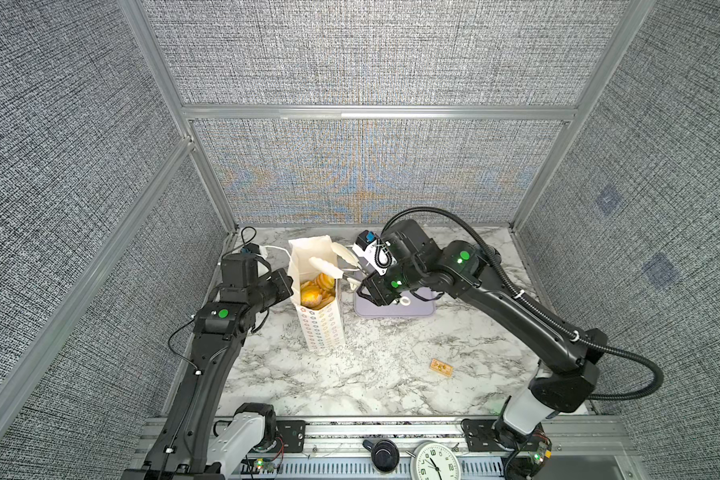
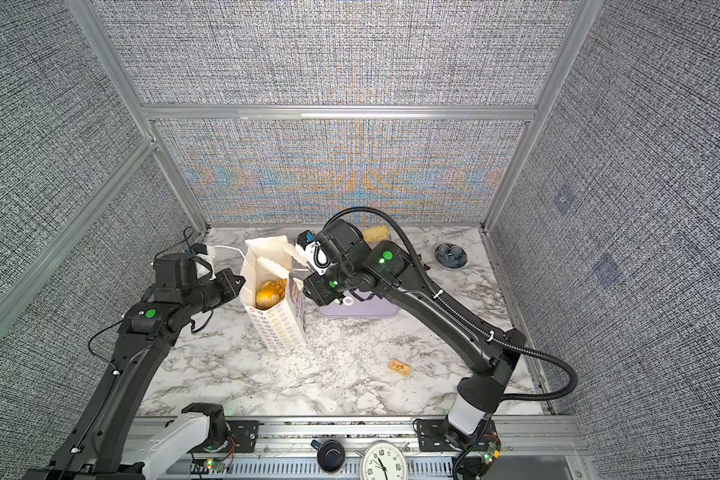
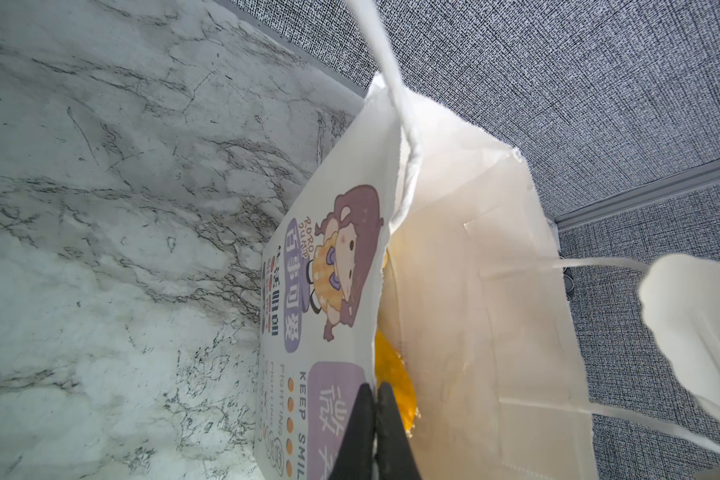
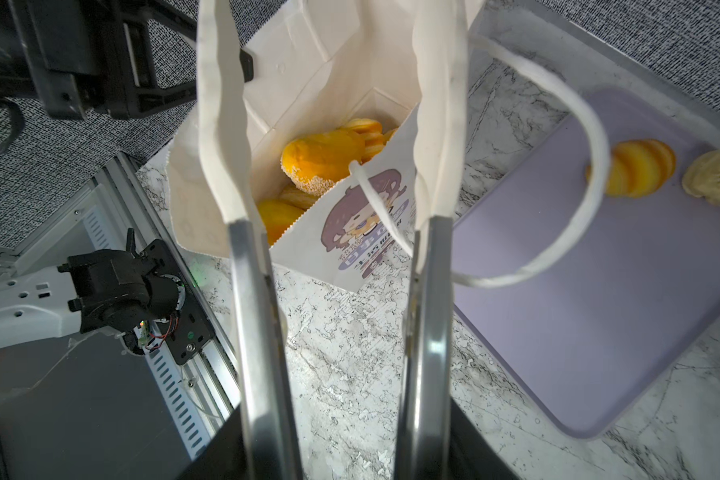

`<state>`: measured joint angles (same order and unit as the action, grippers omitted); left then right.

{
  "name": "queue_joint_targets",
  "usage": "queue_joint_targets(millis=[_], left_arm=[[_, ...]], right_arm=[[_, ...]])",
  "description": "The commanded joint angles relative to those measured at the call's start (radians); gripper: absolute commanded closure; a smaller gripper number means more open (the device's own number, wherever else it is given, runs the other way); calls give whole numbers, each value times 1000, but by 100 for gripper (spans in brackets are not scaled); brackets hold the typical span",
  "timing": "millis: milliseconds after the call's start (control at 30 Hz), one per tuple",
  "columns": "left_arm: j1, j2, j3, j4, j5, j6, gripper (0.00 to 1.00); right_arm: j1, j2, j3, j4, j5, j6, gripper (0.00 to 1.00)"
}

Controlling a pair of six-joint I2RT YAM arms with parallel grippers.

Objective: Place the fake bread into the paper bag
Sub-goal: 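Withdraw the open tongs from the bag back over the lilac tray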

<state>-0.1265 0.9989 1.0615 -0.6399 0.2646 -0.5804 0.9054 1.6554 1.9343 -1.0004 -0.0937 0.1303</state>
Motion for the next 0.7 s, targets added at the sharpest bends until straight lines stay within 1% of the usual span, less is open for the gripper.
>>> queue_joint_targets(millis=[0, 333, 500, 667], left_arm=[[1, 4, 5, 17, 10, 4, 95], [1, 2, 9, 13, 8, 7, 95], [1, 2, 8, 15, 7, 7, 95], [1, 4, 7, 18, 9, 6, 95]], right_arm=[[1, -29, -16, 62, 32, 2, 46], [-13, -169, -124, 197, 152, 15, 46], [-51, -222, -161, 219, 191, 27, 47], [-122, -271, -216, 235, 205, 51, 47]])
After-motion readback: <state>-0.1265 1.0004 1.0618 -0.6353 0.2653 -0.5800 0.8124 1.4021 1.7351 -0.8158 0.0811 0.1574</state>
